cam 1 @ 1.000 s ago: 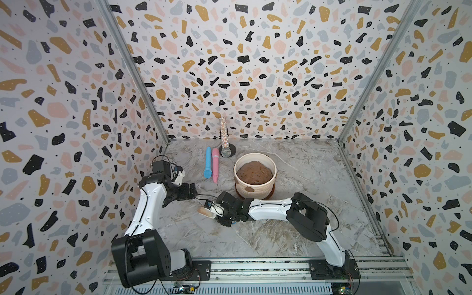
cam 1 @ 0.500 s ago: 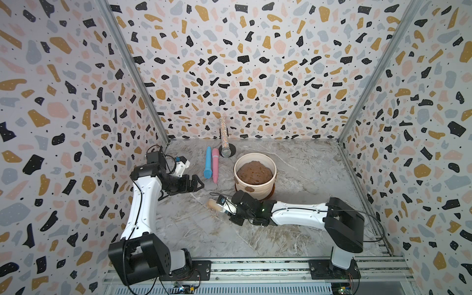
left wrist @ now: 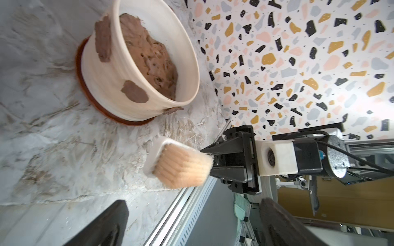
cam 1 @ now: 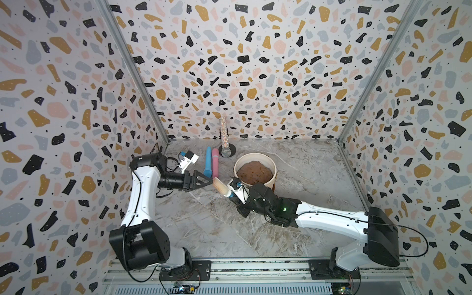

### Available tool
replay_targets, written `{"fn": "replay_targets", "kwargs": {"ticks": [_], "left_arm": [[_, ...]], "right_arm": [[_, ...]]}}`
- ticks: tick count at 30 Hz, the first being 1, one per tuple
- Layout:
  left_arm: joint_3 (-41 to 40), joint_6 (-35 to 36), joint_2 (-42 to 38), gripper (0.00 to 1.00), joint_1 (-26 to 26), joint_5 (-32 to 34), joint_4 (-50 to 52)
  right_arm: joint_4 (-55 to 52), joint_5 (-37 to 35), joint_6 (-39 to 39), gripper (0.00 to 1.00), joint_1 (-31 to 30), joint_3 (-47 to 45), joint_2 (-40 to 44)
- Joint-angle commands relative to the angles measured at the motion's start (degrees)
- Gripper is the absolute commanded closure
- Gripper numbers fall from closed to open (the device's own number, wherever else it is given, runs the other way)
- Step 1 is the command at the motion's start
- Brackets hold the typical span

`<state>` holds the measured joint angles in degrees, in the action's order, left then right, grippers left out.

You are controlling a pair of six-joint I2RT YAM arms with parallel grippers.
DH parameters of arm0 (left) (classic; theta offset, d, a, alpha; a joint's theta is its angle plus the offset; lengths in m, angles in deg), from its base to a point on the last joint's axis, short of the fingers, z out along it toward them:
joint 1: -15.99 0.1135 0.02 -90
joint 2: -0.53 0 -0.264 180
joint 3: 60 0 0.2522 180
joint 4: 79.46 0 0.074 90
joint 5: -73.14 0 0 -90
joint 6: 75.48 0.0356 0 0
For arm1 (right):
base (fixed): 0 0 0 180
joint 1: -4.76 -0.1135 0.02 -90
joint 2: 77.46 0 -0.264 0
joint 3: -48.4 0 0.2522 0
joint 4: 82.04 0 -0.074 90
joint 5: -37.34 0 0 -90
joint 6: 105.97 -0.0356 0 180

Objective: Scrub the dried mud off the ceramic pot
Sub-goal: Pick up the brush from the center of the board.

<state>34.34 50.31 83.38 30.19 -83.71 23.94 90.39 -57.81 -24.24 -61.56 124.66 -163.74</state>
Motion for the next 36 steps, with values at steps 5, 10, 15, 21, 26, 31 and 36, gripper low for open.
{"fn": "replay_targets", "kwargs": {"ticks": [5,10,15,21,26,31,36], "left_arm": [[-2.4,17.5,-1.3,0.07,0.2,-10.6,12.6],[-3.1,12.3,-2.4,0.18,0.2,-10.9,9.7],[-4.0,3.9,-3.3,0.40,0.2,-11.9,3.7],[-4.0,-1.6,-4.5,0.77,0.2,-13.2,-0.3],[-5.1,-8.9,-6.7,0.98,0.2,-13.1,-6.0],[-4.3,-7.5,-9.0,0.98,0.2,-14.0,-4.8],[-4.6,-6.9,-11.1,0.95,0.2,-17.9,-5.0]], "right_arm": [[10.2,8.8,-10.1,0.84,0.1,4.9,-1.4],[15.4,10.7,-10.6,0.84,0.1,5.6,-4.0],[16.1,10.9,-9.7,0.84,0.1,6.8,-5.3],[15.4,8.0,-8.0,0.79,0.1,6.0,-5.5],[14.2,11.7,-7.5,0.56,0.3,4.4,-2.9],[11.1,22.7,-11.1,0.46,2.0,0.9,2.4],[12.4,36.6,-18.6,0.31,4.6,-2.4,6.2]]}}
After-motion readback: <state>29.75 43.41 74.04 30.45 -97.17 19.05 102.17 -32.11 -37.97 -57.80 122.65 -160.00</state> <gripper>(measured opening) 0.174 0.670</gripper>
